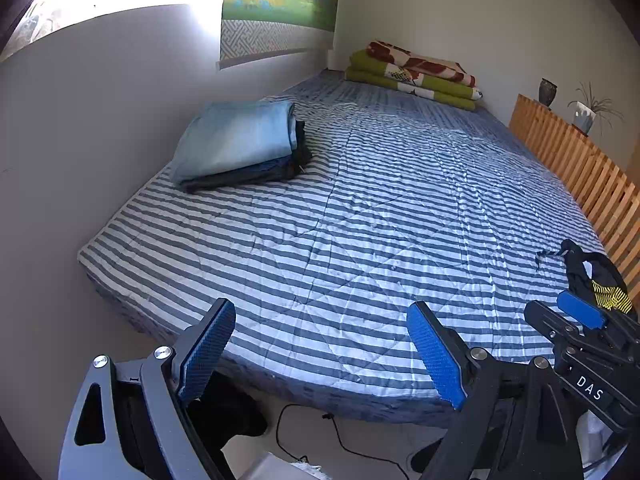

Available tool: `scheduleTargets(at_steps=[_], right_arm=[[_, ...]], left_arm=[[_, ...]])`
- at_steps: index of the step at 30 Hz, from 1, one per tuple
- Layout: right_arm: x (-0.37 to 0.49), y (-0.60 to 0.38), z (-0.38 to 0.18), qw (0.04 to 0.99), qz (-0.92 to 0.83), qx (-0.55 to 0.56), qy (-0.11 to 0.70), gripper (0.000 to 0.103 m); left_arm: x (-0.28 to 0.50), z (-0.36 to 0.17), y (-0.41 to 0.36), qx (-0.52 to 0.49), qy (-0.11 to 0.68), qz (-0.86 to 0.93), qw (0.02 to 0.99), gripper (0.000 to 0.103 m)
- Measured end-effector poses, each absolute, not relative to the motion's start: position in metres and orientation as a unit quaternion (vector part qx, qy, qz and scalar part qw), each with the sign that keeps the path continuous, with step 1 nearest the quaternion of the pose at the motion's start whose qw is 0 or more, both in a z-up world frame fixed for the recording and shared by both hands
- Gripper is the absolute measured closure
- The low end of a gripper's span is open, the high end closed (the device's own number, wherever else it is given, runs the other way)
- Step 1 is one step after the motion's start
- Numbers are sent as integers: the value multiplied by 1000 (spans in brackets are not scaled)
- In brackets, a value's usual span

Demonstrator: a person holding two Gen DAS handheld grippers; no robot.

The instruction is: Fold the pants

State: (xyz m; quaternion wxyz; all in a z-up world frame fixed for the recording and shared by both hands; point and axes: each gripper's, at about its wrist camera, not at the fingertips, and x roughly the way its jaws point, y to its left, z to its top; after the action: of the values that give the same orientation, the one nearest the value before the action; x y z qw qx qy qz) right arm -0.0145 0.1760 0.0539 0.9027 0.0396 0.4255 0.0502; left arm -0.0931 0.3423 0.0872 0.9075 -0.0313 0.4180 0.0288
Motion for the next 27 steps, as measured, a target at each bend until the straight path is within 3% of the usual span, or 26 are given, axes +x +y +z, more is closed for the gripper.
scheduleTargets(at_steps=[27], right_arm=[[-13,170,46,896,39,50,439,51]], left_arm=[[-84,77,342,-35,430,17,902,11]])
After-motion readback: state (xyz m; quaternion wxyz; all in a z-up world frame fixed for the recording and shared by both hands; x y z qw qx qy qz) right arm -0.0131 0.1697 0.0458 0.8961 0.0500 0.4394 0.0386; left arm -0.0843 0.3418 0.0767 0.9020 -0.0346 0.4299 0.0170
